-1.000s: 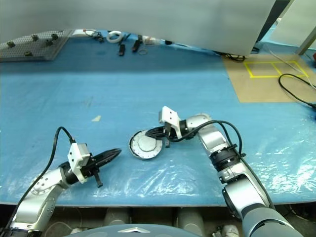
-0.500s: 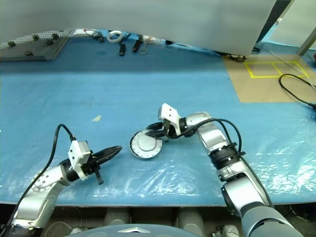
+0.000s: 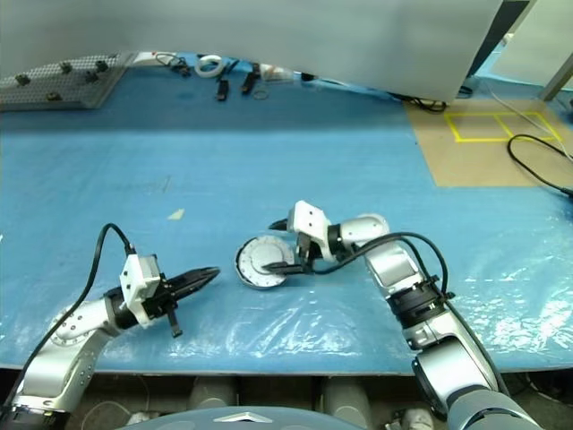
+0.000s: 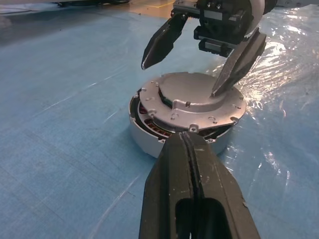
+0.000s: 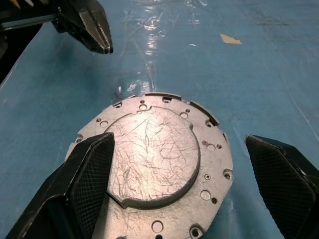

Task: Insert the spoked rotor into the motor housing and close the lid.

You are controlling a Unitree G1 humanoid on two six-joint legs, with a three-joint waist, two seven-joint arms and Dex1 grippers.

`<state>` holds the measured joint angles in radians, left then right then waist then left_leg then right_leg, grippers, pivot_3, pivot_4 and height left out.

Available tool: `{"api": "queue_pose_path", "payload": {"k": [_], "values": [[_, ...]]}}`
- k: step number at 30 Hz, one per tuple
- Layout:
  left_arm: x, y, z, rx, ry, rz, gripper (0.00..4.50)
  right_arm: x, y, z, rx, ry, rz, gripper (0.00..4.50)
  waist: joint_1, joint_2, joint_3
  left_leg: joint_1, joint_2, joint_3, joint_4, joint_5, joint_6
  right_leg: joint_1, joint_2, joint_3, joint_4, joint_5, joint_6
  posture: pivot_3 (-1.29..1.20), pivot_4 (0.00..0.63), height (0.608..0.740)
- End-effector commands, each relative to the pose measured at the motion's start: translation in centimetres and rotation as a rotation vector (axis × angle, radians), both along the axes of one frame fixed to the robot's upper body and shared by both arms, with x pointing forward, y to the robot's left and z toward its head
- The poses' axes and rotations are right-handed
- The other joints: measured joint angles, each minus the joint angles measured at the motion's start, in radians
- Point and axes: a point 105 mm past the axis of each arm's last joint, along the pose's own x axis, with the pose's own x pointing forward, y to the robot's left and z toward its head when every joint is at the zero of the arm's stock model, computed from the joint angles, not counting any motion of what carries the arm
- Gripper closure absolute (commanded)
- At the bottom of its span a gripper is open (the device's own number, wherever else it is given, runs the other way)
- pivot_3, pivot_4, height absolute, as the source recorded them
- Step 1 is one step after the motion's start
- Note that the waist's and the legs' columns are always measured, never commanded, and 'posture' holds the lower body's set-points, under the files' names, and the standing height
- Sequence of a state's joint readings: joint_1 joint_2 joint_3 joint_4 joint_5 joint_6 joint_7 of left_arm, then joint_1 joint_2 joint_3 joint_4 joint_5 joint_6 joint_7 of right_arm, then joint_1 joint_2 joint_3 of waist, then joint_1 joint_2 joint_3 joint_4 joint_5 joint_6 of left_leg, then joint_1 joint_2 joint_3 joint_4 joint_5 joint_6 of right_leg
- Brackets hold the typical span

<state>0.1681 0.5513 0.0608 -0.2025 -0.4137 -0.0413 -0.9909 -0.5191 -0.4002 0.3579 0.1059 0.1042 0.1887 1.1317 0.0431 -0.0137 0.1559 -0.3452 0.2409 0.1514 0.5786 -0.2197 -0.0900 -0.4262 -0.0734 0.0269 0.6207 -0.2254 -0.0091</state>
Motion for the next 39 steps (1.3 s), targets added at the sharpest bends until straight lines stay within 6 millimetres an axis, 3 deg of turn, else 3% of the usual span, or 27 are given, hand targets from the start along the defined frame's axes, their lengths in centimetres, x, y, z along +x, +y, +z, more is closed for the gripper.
{"api": "queue_pose_path", "payload": {"k": [1, 9, 16, 27, 32, 39], "values": [[0.2, 0.1, 1.0, -0.005, -0.045, -0.009, 4.5, -1.1, 0.9, 1.2, 0.055, -0.014, 0.029, 0.02, -0.001, 0.0, 0.0, 0.0, 0.0, 0.0, 0.0, 0.0, 0.0, 0.0, 0.0, 0.0, 0.0, 0.0, 0.0, 0.0, 0.15, 0.74], [0.3, -0.3, 0.8, -0.007, -0.039, -0.022, 4.5, -1.6, 1.4, 1.6, 0.078, -0.009, 0.023, 0.02, -0.001, 0.0, 0.0, 0.0, 0.0, 0.0, 0.0, 0.0, 0.0, 0.0, 0.0, 0.0, 0.0, 0.0, 0.0, 0.0, 0.15, 0.74], [0.5, -0.3, 0.7, 0.006, -0.042, -0.022, 4.5, -1.5, 0.7, -1.0, 0.026, 0.055, -0.014, 0.02, -0.001, 0.0, 0.0, 0.0, 0.0, 0.0, 0.0, 0.0, 0.0, 0.0, 0.0, 0.0, 0.0, 0.0, 0.0, 0.0, 0.15, 0.74], [0.4, -0.5, 0.6, 0.001, -0.04, -0.023, 4.5, -1.0, 1.1, -1.3, 0.027, 0.049, -0.032, 0.02, -0.002, 0.0, 0.0, 0.0, 0.0, 0.0, 0.0, 0.0, 0.0, 0.0, 0.0, 0.0, 0.0, 0.0, 0.0, 0.0, 0.15, 0.74], [0.6, -0.6, 0.6, 0.002, -0.045, -0.02, 4.5, -0.9, 1.1, -1.4, 0.022, 0.038, -0.033, 1.52, -0.002, 0.0, 0.0, 0.0, 0.0, 0.0, 0.0, 0.0, 0.0, 0.0, 0.0, 0.0, 0.0, 0.0, 0.0, 0.0, 0.15, 0.74], [0.6, -0.8, 0.6, -0.003, -0.048, -0.023, 4.5, -0.7, 1.2, -1.5, 0.02, 0.03, -0.045, 1.52, -0.002, 0.0, 0.0, 0.0, 0.0, 0.0, 0.0, 0.0, 0.0, 0.0, 0.0, 0.001, 0.0, 0.0, 0.0, 0.0, 0.15, 0.74]]}}
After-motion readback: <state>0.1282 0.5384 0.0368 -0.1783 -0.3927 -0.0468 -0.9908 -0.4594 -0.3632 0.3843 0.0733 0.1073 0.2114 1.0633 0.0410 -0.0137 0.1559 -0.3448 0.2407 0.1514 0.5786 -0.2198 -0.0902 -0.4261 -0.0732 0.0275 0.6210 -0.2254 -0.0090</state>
